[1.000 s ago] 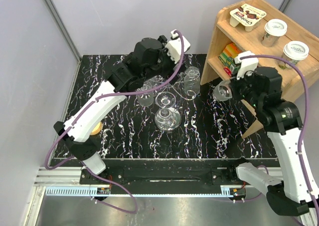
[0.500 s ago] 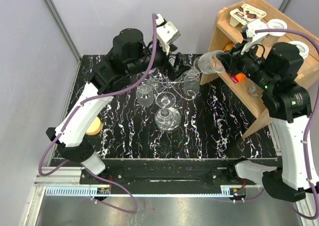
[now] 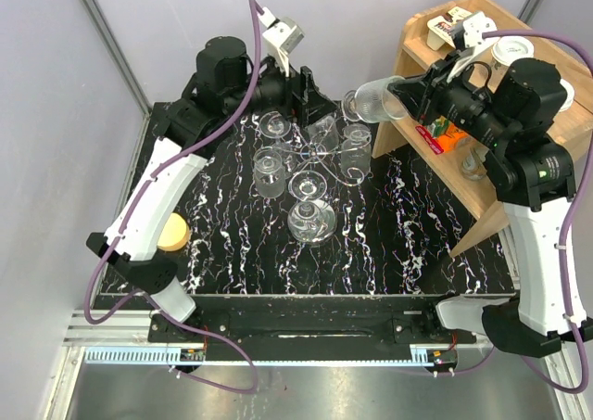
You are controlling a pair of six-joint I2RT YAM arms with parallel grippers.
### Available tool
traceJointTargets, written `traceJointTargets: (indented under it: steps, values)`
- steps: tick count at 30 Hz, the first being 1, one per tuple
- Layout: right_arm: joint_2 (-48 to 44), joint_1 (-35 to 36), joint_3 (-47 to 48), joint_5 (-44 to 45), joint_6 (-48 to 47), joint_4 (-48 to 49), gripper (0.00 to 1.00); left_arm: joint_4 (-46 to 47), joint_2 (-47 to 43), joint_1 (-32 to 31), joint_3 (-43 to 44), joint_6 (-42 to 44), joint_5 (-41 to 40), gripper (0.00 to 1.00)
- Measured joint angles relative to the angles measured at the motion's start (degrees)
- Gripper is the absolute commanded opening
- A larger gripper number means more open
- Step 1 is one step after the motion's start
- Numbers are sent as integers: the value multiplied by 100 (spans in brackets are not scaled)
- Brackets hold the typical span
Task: Place the wine glass upside down on the wine glass rack
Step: Turn the wine glass upside down at the wine rack.
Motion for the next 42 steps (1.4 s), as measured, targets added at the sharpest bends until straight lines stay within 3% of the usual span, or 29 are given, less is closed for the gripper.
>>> traceJointTargets:
  steps: [11, 19, 31, 36, 42]
  values:
    - [190, 0, 323, -254, 299, 170, 0, 63, 162, -22, -138, -321, 470, 71]
    - [205, 0, 192, -267, 389, 214, 0, 129, 164, -22, -138, -459, 579, 60]
    - [205, -11, -79, -358, 492, 382, 0, 260, 450, -31, -138, -710, 804, 28]
    - [188, -33, -221, -428, 509, 450, 0, 302, 516, -24, -131, -935, 844, 0]
    - [85, -39, -474, -540, 387, 595, 10, 339, 546, 85, -109, -1329, 780, 0]
